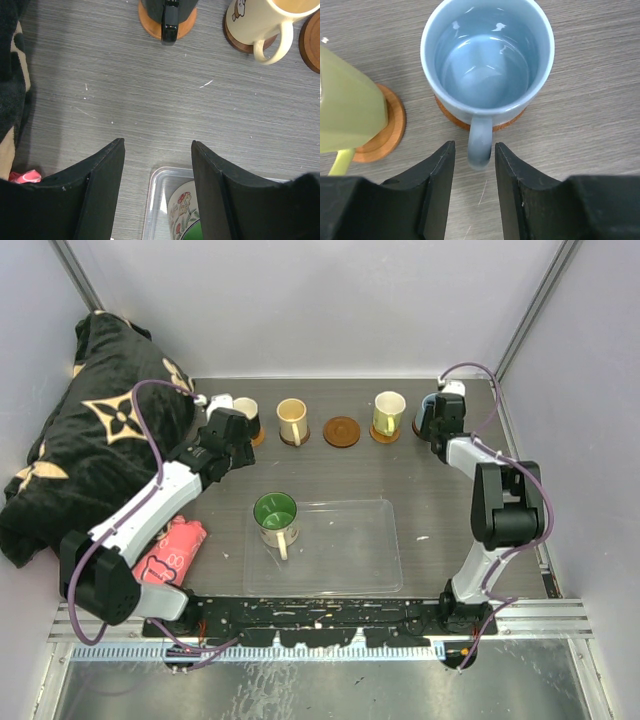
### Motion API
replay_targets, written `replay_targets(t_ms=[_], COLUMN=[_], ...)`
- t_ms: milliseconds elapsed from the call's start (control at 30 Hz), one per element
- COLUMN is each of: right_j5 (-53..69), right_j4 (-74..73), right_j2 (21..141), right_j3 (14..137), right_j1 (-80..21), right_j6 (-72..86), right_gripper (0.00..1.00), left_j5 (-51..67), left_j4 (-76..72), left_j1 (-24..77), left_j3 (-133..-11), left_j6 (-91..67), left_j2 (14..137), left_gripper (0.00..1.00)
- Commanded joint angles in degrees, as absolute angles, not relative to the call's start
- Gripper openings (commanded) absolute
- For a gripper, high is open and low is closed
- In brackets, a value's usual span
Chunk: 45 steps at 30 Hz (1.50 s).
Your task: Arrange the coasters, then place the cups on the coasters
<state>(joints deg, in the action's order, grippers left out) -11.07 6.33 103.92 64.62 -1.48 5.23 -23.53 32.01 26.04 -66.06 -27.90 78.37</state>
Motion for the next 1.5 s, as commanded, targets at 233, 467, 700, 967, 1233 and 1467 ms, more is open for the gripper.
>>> replay_targets(t_ms=[233, 467, 700, 967, 1233, 1467], right_j5=[-22.9, -33.2, -32.8, -27.2, -33.6, -34.0], right_j4=[4.8, 0.0, -8.4, -15.9, -21.2, -21.7], right_j2=[85.3, 69.4, 59.2, 54.5, 61.8, 70.1], right_j3=[56.4, 48.7, 46.5, 45.4, 50.8, 55.7], right_j1=[-4.6, -15.5, -23.5, -33.3, -55.4, -68.2], right_j6=[11.7, 15.4, 20.5, 24.1, 29.4, 36.4], right_gripper=[0.45, 0.46, 0.46, 0.46, 0.46, 0.46], left_j5=[-22.7, -21.6, -26.3, -30.0, -33.0, -29.3], left_j4=[31.3, 36.5, 44.2, 47.0, 46.6, 44.3], left_j1=[26.2, 27.6, 35.8, 38.0, 37.8, 30.4], left_j3=[-65.8, -65.2, -63.4, -58.4, -57.6, -56.1], left_j6=[-29.4, -33.4, -40.7, -44.6, -41.2, -37.5], left_j2=[73.3, 69.6, 65.8, 60.3, 60.4, 59.2], left_gripper=[0.57, 0.56, 0.56, 0.56, 0.57, 0.65])
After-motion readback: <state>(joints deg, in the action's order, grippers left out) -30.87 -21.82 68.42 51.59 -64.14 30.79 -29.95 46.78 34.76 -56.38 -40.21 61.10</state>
